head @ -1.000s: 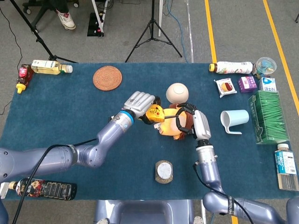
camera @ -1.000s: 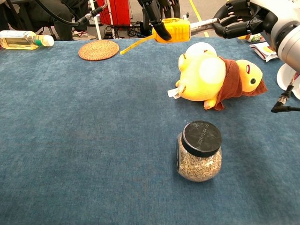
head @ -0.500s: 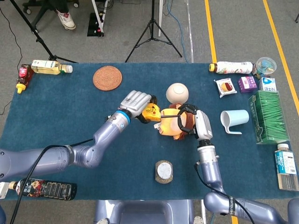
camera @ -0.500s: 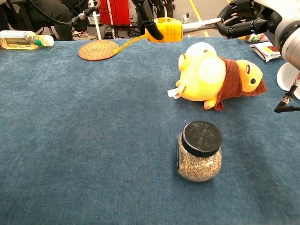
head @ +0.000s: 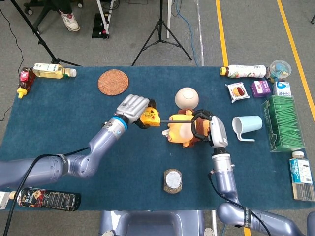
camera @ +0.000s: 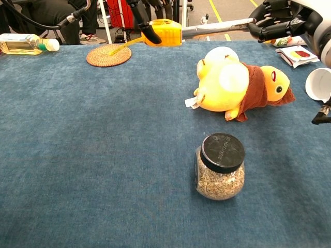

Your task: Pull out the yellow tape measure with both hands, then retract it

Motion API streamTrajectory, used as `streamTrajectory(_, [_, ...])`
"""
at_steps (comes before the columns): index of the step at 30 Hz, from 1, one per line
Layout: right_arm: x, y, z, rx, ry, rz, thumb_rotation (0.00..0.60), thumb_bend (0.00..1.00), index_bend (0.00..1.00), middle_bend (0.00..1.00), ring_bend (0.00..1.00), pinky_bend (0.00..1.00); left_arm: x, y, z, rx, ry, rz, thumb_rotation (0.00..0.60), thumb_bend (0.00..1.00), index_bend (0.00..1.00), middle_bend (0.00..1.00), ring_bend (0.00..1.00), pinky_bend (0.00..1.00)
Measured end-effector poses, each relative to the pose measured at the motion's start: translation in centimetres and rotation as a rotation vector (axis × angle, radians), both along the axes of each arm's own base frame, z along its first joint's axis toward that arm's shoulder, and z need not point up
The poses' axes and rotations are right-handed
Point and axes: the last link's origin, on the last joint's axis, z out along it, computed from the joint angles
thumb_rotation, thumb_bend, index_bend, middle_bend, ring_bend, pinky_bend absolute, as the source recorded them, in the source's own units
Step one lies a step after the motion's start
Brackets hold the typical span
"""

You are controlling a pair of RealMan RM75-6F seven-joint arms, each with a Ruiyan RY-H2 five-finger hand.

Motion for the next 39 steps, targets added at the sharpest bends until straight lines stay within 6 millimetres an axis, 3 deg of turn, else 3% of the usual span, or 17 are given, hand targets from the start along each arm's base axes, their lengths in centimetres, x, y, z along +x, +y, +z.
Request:
streamTrajectory(23, [-2.9, 0.2, 1.9, -0.044, -0.002, -0.058, 0.6, 0.58, 0.72, 0.39, 0.3, 0.3, -8.3, 0.4, 4.1, 0.081, 0.101, 0.076, 0.6, 0.26, 0.55, 0.45, 0.35, 0.4])
streamTrajectory(39, [-4.6, 0.2, 3.0, -0.071, 0.0, -0.089, 0.6, 0.58, 0.73, 0.39, 0.31, 0.3, -12.4, 0.5, 6.2, 0.113, 0.119, 0.155, 0.6, 0.26, 0.55, 0.45, 0.35, 0.4])
